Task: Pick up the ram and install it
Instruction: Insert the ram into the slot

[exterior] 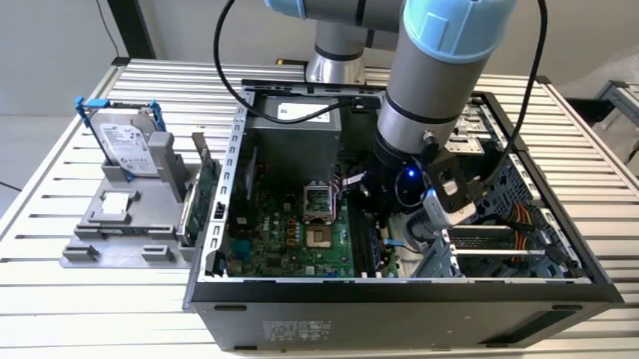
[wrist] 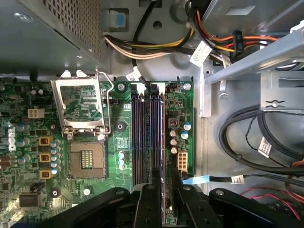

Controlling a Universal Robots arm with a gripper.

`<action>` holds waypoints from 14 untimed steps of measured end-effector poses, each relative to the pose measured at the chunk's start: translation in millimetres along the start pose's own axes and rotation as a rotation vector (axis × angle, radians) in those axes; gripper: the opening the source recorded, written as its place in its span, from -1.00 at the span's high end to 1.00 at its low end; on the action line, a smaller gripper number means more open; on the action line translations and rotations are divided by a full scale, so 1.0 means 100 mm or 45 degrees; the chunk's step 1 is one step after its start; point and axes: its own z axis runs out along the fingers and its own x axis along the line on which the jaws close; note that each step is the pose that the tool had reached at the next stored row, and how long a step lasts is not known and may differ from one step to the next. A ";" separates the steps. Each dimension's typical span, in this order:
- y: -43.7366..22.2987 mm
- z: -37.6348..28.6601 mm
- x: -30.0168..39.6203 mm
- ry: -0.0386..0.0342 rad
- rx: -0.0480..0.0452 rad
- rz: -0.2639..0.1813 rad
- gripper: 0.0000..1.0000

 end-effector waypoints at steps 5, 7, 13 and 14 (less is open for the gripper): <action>0.000 -0.001 0.000 0.0002 -0.002 0.000 1.00; 0.000 -0.002 0.000 0.0003 -0.002 0.000 1.00; 0.000 -0.001 0.000 0.0005 -0.010 0.000 1.00; -0.001 -0.001 0.000 0.0006 -0.011 0.000 1.00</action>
